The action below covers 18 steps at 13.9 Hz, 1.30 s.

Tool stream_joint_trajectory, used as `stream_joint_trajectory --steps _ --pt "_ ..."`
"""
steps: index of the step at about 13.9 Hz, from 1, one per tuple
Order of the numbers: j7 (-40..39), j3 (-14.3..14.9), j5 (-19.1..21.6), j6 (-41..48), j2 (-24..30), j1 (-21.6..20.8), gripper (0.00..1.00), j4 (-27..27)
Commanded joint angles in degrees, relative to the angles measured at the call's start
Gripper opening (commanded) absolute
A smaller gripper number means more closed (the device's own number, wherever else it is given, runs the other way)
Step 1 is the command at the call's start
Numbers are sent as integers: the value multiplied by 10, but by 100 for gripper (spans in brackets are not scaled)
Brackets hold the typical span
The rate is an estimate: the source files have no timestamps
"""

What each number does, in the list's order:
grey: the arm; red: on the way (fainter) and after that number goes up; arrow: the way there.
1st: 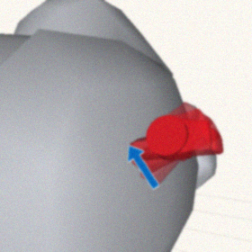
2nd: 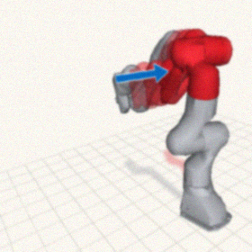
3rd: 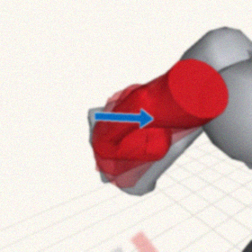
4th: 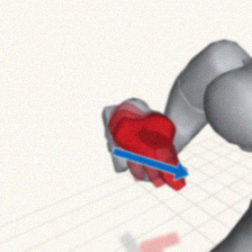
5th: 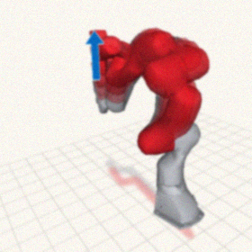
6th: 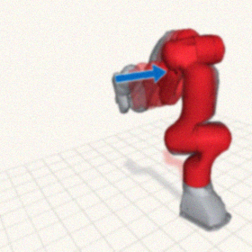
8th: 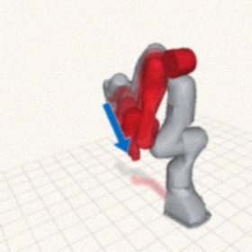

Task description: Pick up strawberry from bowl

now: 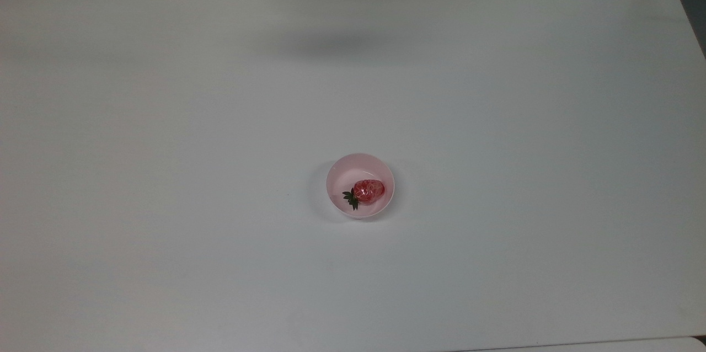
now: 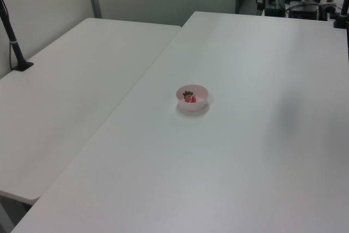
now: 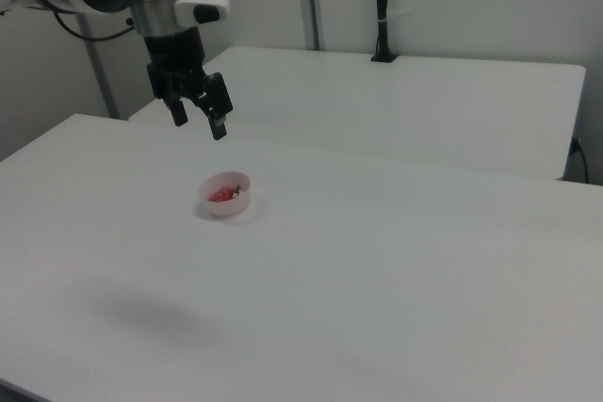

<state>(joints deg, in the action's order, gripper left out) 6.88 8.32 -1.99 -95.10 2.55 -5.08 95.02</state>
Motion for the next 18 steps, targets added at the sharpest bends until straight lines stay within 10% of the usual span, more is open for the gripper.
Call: stream_joint_trajectory --steps 1,18 --pt "-12 8 11 -5 5 -8 100 8" --pt "63 4 11 -88 -71 -13 100 -12"
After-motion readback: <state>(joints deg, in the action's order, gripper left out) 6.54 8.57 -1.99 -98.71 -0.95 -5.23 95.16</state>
